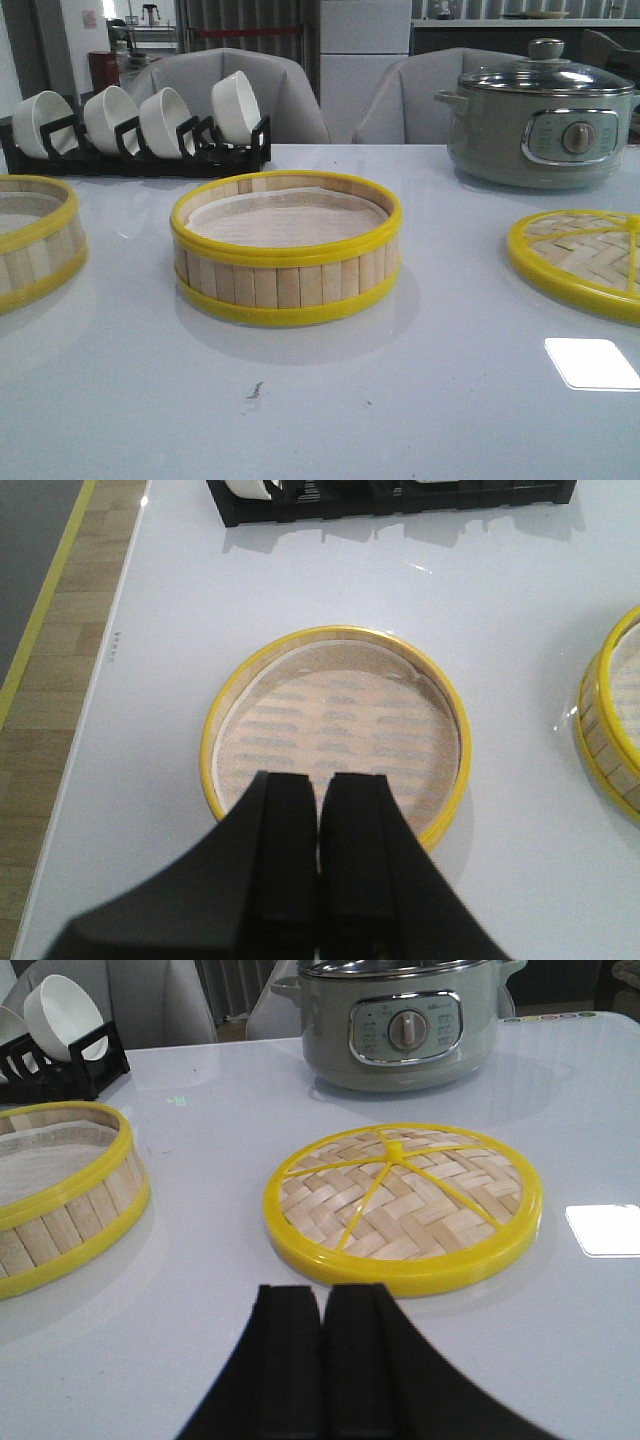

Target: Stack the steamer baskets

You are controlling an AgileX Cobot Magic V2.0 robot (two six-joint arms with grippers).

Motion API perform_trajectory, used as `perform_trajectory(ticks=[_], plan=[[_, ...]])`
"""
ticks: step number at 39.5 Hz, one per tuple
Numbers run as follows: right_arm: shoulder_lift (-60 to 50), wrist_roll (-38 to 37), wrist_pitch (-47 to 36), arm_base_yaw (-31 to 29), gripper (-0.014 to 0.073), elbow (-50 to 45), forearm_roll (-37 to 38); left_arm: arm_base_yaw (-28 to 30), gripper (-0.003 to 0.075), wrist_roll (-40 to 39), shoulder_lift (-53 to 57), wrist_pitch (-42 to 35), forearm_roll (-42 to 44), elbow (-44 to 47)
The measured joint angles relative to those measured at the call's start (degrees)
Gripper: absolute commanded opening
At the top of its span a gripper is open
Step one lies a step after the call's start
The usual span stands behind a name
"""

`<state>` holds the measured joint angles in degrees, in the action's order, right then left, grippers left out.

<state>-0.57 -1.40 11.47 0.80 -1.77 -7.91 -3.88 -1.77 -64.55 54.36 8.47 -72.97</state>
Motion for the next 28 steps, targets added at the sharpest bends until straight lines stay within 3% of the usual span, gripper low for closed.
perform_trajectory(ticks=[23,28], plan=[[0.0,0.0,0.0,0.0,0.0057,0.0,0.0,0.0,0.0087,0.0,-0.1,0.0,0.2,0.0],[0.0,0.0,0.0,0.0,0.0057,0.0,0.0,0.0,0.0087,0.0,-0.2,-3.0,0.5,0.0]])
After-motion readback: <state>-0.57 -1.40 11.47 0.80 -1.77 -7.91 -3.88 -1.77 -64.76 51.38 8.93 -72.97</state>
